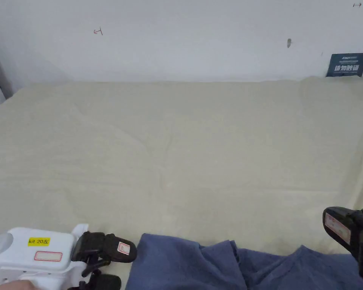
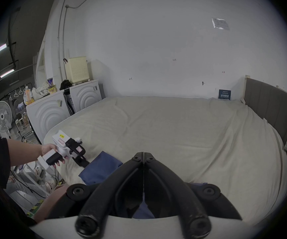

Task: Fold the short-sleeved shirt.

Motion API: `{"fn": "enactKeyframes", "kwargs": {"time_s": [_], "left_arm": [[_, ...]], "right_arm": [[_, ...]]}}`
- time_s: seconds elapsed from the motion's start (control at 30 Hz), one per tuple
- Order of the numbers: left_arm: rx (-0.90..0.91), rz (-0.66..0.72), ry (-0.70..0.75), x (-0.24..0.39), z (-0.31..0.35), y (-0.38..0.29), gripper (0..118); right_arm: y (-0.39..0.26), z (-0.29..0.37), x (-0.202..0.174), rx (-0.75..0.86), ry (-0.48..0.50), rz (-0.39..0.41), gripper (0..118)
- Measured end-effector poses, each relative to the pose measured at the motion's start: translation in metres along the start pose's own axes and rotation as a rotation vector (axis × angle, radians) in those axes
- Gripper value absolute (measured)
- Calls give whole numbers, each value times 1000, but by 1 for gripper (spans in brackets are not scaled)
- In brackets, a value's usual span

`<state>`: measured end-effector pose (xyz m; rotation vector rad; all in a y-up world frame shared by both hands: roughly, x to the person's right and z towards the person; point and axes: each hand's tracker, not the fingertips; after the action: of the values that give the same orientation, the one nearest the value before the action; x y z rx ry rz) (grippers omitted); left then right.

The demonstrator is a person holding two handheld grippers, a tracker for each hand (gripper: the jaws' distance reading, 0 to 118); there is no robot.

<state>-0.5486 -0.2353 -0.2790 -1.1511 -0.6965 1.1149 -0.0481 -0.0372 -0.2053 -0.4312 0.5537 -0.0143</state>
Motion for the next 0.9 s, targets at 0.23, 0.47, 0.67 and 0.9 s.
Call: {"fn": "enactKeyframes", "kwargs": {"time_s": [0.23,0.47,0.67,0.9], "left_arm": [[-102,-188,-40,16,-47,10,118],[48,-248,334,28,-26,-2,10],[107,-357,622,90,-18,-20,10],[196,-505,1100,151,-2,-40,10]], "right_arm": [[-1,-16,-6,-35,5,-10,0],[-6,-22,-4,-44,35,-32,0],[-9,-16,5,-19,48,-54,0],[-15,-4,27,11,44,-93,0]]}}
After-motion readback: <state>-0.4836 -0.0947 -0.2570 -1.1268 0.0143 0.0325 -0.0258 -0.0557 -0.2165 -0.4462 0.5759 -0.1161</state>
